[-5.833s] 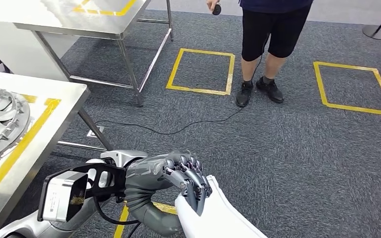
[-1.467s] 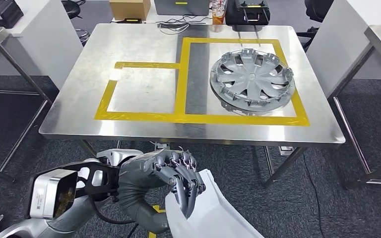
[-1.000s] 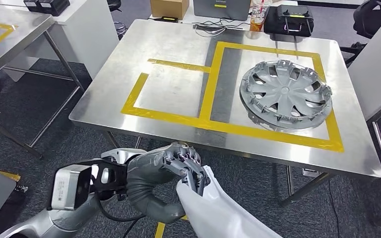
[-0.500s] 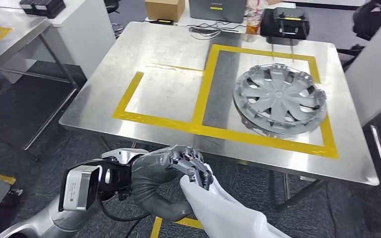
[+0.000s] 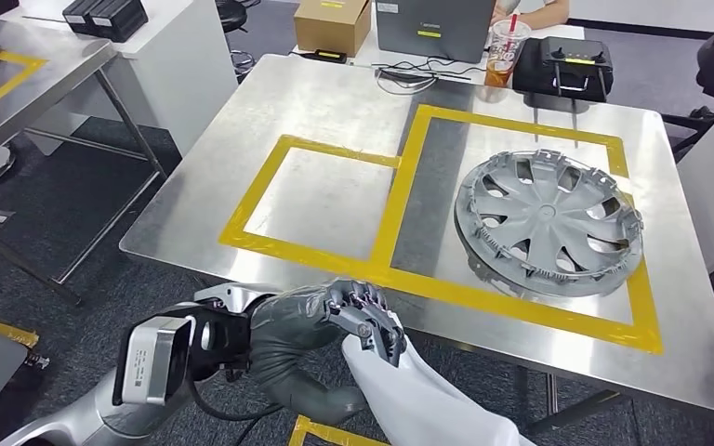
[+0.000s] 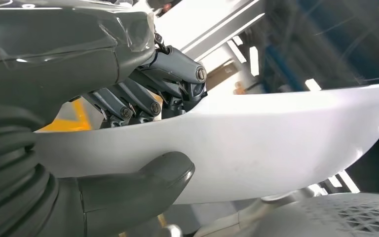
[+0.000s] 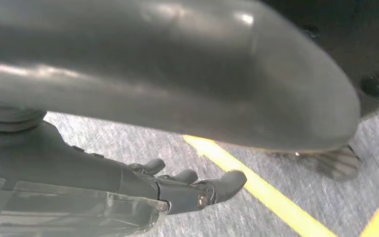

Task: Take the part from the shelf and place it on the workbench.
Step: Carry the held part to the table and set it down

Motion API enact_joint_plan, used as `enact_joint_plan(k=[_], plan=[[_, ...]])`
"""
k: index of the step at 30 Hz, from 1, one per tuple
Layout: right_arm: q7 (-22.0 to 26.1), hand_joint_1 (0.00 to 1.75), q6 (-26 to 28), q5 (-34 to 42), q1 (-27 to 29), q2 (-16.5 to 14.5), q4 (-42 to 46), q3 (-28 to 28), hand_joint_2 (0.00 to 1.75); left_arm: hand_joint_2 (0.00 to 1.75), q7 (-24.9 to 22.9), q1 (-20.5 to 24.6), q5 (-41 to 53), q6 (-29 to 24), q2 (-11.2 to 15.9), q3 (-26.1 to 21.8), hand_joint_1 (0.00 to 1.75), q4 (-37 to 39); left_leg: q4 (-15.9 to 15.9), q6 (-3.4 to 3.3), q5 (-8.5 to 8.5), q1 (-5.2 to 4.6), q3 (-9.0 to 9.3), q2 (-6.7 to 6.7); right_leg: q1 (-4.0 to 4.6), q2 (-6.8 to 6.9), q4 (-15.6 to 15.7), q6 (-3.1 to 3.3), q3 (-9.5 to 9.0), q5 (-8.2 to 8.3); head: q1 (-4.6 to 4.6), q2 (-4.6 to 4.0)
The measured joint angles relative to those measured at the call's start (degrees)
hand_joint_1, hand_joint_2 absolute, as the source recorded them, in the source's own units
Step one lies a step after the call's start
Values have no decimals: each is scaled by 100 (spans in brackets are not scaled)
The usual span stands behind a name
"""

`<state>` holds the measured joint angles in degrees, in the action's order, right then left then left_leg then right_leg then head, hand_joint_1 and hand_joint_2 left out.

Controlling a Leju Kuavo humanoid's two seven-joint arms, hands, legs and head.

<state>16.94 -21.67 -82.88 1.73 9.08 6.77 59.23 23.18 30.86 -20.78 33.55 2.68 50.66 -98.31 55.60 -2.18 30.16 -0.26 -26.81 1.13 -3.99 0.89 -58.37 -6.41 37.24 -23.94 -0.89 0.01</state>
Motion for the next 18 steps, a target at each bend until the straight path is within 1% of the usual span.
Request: enact_joint_plan(k=[1, 2, 3, 4, 5, 6, 7, 8, 9, 10, 11, 12, 14, 15, 16, 17, 18], plan=[[7, 0, 1, -1, -1, -6, -7, -1, 0, 175, -3, -5, 2, -2, 8, 2, 169, -8, 53, 51, 79, 5, 33, -3, 12, 21, 39, 107, -31, 50, -10, 0], [10, 0, 0, -2, -7, 1, -7, -1, 0, 175, -4, -6, 2, -5, 12, -2, 169, -20, 85, 86, 118, 19, 55, -8, 42, 19, 6, 258, -67, -3, 0, 0], [11, 0, 2, -4, -7, 2, -7, -2, 0, 175, -4, -6, 0, -10, 13, -7, 169, -37, 163, 120, 107, 39, 51, -17, 55, 5, 1, 330, -112, -9, 8, 0], [9, 0, 9, -3, -8, 5, -7, -2, 0, 175, 1, -4, 1, -17, 16, -13, 169, -54, 344, 146, 47, 60, -23, -29, 56, -1, -1, 389, -155, -34, 9, -1], [7, 0, 19, -1, -15, 11, -7, -2, 0, 175, 8, -4, 9, -30, 17, -21, 169, -70, 630, 169, 5, 74, -212, -42, 67, -6, -2, 432, -205, -62, 15, -1], [4, 0, 28, 3, -22, 18, -6, -2, 0, 175, 14, -8, 21, -41, 21, -32, 169, -81, 1001, 194, 21, 85, -470, -58, 74, -14, 4, 467, -252, -107, 17, -1], [3, 0, 37, 6, -28, 25, -6, -2, 0, 175, 21, -13, 32, -51, 25, -43, 169, -86, 1377, 216, 118, 87, -756, -69, 84, -21, 8, 492, -299, -159, 21, -1], [2, 0, 40, 8, -31, 29, -7, -2, 0, 175, 25, -20, 40, -59, 31, -54, 169, -90, 1676, 229, 305, 87, -1033, -75, 93, -31, 11, 506, -356, -220, 22, -1], [-3, 0, 44, 8, -30, 31, -7, -2, 0, 175, 27, -28, 45, -62, 38, -62, 169, -90, 1833, 235, 494, 87, -1247, -78, 101, -44, 12, 510, -424, -285, 23, -1], [-7, 0, 47, 8, -28, 29, -8, -2, 0, 175, 28, -36, 47, -63, 44, -67, 169, -90, 1828, 227, 599, 84, -1386, -79, 109, -59, 14, 512, -506, -352, 23, -1], [-11, 0, 49, 7, -25, 26, -9, -2, 0, 175, 30, -42, 48, -63, 51, -72, 169, -91, 1665, 205, 562, 76, -1453, -79, 118, -74, 17, 513, -594, -419, 23, -1], [-14, 0, 51, 7, -25, 21, -10, -2, 0, 175, 34, -46, 48, -63, 57, -78, 169, -95, 1355, 161, 337, 60, -1447, -80, 127, -86, 22, 513, -679, -482, 25, -1], [-9, 0, 51, 6, -24, -5, -30, -3, 0, 175, 50, -54, 43, -62, 78, -102, 169, -109, 616, 10, -443, -11, -1364, -77, 136, -113, 36, 496, -795, -591, 26, 0], [-5, 0, 51, 6, -28, -14, -43, -3, 0, 175, 57, -61, 40, -61, 91, -116, 169, -117, 380, -54, -752, -47, -1316, -67, 141, -128, 47, 473, -831, -636, 33, 0], [-2, 0, 51, 6, -33, -22, -55, -4, 0, 175, 63, -67, 37, -61, 103, -132, 169, -128, 271, -98, -934, -77, -1291, -55, 141, -143, 67, 444, -852, -670, 43, 1], [0, 0, 51, 5, -43, -24, -61, -5, 0, 175, 66, -72, 33, -60, 110, -145, 169, -146, 257, -112, -970, -91, -1268, -36, 149, -156, 103, 411, -889, -694, 55, 1], [2, 0, 51, 4, -48, -19, -61, -6, 0, 175, 68, -75, 32, -58, 114, -157, 169, -173, 214, -114, -970, -85, -1215, -36, 159, -157, 150, 389, -921, -718, 66, 1]])
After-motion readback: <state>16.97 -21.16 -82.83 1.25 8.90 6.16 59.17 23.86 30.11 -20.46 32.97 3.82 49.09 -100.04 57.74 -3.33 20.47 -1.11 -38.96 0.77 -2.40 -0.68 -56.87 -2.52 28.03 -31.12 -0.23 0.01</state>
